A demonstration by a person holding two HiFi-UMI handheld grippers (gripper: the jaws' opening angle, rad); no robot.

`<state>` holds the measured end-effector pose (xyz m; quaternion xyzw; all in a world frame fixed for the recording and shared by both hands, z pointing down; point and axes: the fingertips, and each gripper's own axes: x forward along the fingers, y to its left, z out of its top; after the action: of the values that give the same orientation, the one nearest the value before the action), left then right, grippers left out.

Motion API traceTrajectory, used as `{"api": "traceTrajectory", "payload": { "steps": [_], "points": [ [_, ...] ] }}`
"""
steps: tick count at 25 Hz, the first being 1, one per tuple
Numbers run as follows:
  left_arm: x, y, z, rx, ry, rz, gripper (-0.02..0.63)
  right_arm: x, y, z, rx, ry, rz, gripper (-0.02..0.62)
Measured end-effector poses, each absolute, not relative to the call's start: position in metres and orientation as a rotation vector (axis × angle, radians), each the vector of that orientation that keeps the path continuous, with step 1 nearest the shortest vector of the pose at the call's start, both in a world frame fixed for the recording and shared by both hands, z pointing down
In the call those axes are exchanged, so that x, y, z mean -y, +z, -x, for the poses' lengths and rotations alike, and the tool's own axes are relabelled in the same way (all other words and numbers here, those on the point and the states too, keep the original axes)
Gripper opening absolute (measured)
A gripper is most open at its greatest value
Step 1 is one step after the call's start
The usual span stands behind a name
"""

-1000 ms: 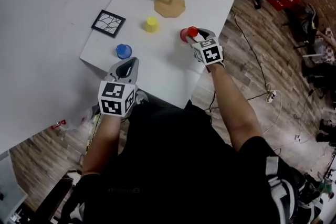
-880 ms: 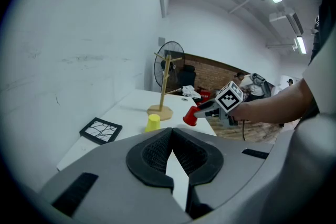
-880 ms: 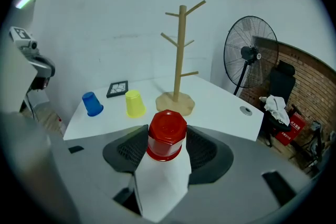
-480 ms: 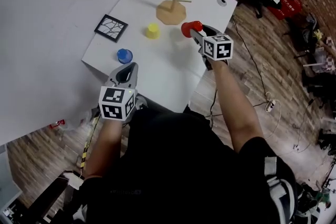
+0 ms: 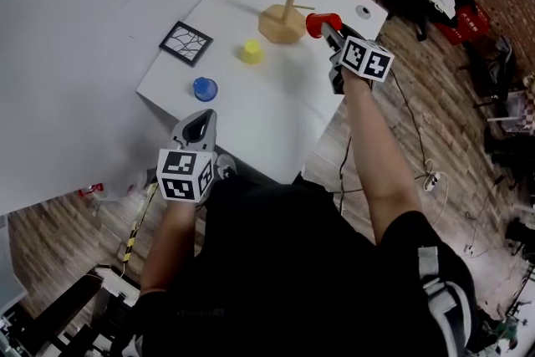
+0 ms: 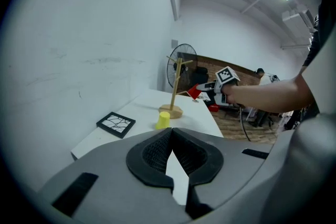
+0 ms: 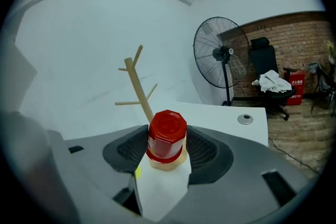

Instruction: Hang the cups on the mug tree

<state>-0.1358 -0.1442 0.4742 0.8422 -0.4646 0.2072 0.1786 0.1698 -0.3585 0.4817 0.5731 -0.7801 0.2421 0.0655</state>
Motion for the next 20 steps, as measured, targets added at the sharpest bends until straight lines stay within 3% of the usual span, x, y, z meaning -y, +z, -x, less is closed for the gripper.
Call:
{"api": "traceTrajectory", "payload": {
  "steps": [20],
  "points": [
    [0.118,0.476,0.171,1.451,0.586,-2.255,0.017,0.401,0.512,-0.161,2.385,1.181,-1.855,0.224]
  ]
}}
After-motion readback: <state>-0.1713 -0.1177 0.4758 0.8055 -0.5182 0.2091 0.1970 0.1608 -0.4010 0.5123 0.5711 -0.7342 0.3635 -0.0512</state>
